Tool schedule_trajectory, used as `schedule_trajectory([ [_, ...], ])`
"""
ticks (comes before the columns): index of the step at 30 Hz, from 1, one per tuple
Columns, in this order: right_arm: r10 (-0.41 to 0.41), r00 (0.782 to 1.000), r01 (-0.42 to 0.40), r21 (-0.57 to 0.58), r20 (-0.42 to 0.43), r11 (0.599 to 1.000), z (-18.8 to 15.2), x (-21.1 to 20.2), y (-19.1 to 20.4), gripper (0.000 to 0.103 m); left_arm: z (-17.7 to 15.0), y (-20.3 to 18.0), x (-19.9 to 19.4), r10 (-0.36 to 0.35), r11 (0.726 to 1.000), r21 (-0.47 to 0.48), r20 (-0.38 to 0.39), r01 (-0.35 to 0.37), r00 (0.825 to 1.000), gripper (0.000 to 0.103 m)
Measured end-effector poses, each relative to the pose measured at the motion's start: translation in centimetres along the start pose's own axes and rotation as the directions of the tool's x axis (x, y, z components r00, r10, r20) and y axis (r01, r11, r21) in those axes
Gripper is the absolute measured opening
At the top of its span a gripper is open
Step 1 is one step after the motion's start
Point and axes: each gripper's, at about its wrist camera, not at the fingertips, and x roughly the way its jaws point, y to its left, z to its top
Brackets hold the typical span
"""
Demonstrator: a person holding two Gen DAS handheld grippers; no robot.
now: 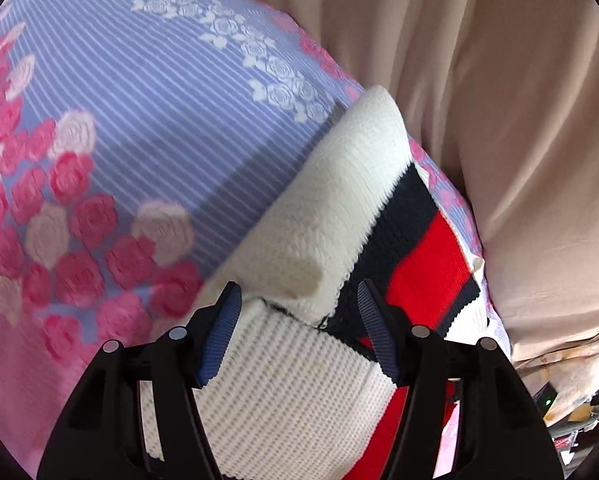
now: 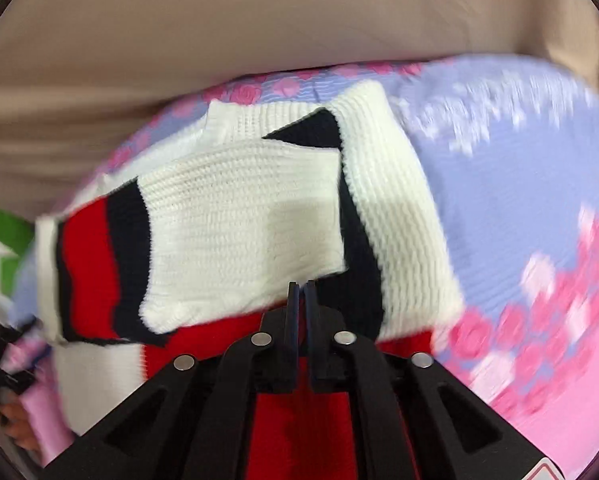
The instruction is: Fold small clothes
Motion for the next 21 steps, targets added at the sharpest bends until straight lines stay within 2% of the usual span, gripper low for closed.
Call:
schedule_trajectory([
  [2, 0.046, 0.999, -0.047, 0.039, 0.03, 0.998, -0.1, -0.6, -0.6, 0.03, -0.3, -0.2, 0.0, -0.026, 1.0, -0.01, -0.007, 0.026, 1.0, 0.059],
  [3, 0.061, 0.997, -0.063, 0.051, 0.042, 0.997, -0.2, -0.8, -0.8, 0.047, -0.4, -0.4, 0.0, -0.048, 0.999, -0.024, -0.015, 0.048, 0.999, 0.059],
  [4, 0.074, 0.996, -0.077, 0.059, 0.052, 0.995, 0.0, -0.9, -1.0, 0.051, -0.5, -0.5, 0.0, -0.065, 0.997, -0.038, -0.02, 0.064, 0.998, 0.059],
  [6, 0.11, 0.993, -0.113, 0.084, 0.037, 0.99, 0.5, -0.3, -1.2, 0.053, -0.9, -1.0, 0.2, -0.095, 0.994, -0.055, -0.022, 0.094, 0.995, 0.06],
  [7, 0.117, 0.993, -0.119, 0.095, 0.02, 0.988, 0.6, 0.1, -1.2, 0.059, -1.0, -1.4, 0.7, -0.082, 0.996, -0.044, -0.026, 0.081, 0.996, 0.061],
  [9, 0.081, 0.996, -0.076, 0.126, -0.038, 0.989, 0.9, 2.0, -1.7, 0.059, -1.2, -1.6, 2.2, -0.033, 0.999, -0.027, -0.038, 0.032, 0.999, 0.06],
  [11, 0.053, 0.997, -0.045, 0.119, -0.059, 0.992, 1.4, 3.0, -1.0, 0.032, -0.7, -1.0, 3.7, 0.011, 0.999, -0.047, -0.046, -0.013, 0.999, 0.038],
  [12, 0.091, 0.995, -0.086, 0.103, -0.045, 0.991, 1.9, 2.5, -0.3, 0.009, -0.4, -0.8, 4.0, -0.006, 0.998, -0.064, -0.052, 0.003, 0.999, 0.016],
  [13, 0.129, 0.992, -0.128, 0.092, -0.002, 0.987, 2.2, 1.3, 0.4, 0.007, -0.2, -0.6, 4.0, -0.032, 0.996, -0.081, -0.053, 0.028, 0.998, 0.01],
  [14, 0.191, 0.977, -0.197, 0.058, 0.098, 0.979, 2.7, -1.3, 1.4, 0.007, 0.3, -0.8, 3.4, -0.045, 0.996, -0.083, -0.028, 0.042, 0.999, 0.01],
  [15, 0.242, 0.955, -0.248, 0.016, 0.172, 0.969, 2.9, -3.6, 2.3, 0.007, 0.5, -1.1, 2.5, -0.045, 0.997, -0.057, 0.012, 0.046, 0.999, 0.009],
  [17, 0.301, 0.912, -0.297, -0.058, 0.279, 0.953, 2.8, -7.4, 3.3, 0.007, 0.7, -2.0, 1.0, 0.001, 1.0, 0.018, 0.084, -0.003, 0.996, 0.008],
  [18, 0.28, 0.913, -0.271, -0.073, 0.297, 0.96, 2.6, -7.7, 3.1, 0.006, 0.7, -2.0, 1.0, 0.012, 1.0, 0.025, 0.092, -0.014, 0.996, 0.008],
  [19, 0.232, 0.934, -0.221, -0.072, 0.273, 0.973, 2.3, -6.5, 2.7, 0.006, 0.7, -1.8, 1.3, 0.018, 1.0, 0.023, 0.086, -0.02, 0.996, 0.009],
  [20, 0.158, 0.969, -0.152, -0.051, 0.187, 0.987, 2.1, -3.3, 1.8, 0.006, 0.6, -1.4, 2.2, 0.041, 0.999, 0.014, 0.059, -0.041, 0.997, 0.009],
  [21, 0.083, 0.994, -0.083, -0.004, 0.074, 0.997, 1.5, 0.5, 0.0, 0.006, 0.4, -1.0, 2.9, 0.056, 0.998, 0.005, 0.039, -0.056, 0.998, 0.009],
])
